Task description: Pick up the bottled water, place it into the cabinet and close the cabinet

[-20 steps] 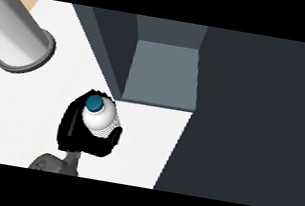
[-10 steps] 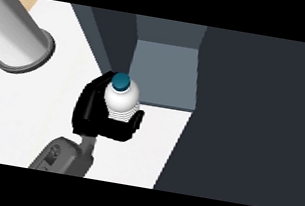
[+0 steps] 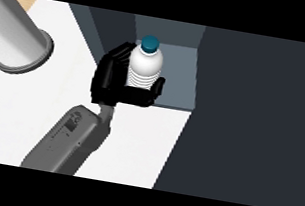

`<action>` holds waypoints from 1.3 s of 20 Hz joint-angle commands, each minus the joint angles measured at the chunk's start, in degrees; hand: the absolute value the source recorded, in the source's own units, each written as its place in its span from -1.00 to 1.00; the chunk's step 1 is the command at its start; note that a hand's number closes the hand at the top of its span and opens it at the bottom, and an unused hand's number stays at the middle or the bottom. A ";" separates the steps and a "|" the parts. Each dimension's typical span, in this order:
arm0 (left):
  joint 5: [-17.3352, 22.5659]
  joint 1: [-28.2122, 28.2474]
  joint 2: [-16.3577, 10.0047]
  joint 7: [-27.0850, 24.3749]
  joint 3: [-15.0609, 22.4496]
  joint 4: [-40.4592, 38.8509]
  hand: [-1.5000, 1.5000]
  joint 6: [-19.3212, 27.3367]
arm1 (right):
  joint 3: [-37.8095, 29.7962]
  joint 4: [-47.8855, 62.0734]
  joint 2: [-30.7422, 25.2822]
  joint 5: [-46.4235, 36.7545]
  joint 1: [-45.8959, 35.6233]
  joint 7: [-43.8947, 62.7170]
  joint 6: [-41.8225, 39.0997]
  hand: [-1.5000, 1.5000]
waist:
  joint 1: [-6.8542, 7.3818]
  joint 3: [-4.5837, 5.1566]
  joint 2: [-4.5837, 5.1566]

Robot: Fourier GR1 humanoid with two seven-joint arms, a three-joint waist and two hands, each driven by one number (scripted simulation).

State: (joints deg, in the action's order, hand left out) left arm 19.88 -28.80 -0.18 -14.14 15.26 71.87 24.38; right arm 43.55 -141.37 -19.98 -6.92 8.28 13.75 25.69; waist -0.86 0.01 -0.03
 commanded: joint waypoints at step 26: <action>-6.00 -34.45 0.17 -6.73 -7.86 -51.47 1.00 12.15 | 1.58 -3.31 -2.24 -0.20 3.03 -3.96 -0.22 -1.00 | -2.32 0.00 0.76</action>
State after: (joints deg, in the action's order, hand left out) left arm 15.22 -59.18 -0.14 -20.02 8.79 27.51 34.64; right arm 42.97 -141.83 -22.37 -4.74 10.18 10.03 25.49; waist -2.51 0.01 0.44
